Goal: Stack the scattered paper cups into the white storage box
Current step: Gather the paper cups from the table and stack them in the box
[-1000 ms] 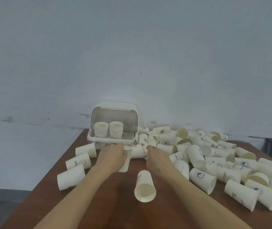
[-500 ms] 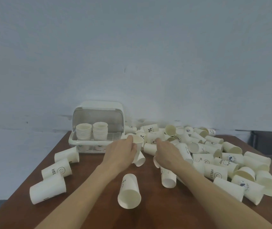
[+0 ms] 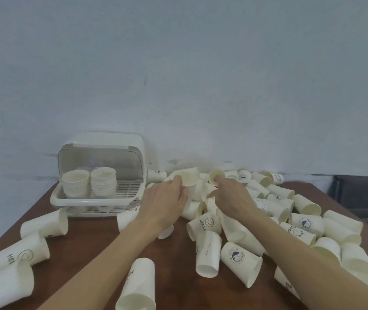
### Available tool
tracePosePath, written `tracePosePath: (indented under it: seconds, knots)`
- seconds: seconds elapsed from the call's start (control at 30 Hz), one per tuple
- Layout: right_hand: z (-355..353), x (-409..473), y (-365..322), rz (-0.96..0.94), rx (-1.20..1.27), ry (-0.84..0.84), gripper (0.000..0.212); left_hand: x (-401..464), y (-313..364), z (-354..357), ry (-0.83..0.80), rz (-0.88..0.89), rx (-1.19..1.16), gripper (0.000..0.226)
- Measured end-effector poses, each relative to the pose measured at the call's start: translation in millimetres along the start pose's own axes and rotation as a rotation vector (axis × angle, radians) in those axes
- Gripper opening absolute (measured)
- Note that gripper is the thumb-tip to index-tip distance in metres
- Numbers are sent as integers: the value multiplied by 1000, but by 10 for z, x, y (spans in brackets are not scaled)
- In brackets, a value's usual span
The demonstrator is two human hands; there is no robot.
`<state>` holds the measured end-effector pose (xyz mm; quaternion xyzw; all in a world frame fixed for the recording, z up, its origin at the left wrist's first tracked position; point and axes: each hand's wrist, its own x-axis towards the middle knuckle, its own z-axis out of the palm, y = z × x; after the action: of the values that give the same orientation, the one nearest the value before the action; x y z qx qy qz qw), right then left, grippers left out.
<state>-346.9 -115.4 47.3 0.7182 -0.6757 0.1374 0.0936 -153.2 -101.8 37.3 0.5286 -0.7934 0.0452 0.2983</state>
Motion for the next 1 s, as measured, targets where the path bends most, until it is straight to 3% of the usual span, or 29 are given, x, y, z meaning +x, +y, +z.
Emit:
tracePosePath:
  seconds: [0.4, 0.8, 1.0]
  knots:
    - [43, 415, 594, -46, -23, 2, 46, 544, 422, 326, 96, 39, -73, 23]
    - [40, 460, 1176, -97, -96, -22, 32, 736, 987, 453, 127, 37, -114, 22]
    - [-25, 332, 1760, -49, -98, -40, 39, 835, 1499, 584, 117, 44, -119, 22]
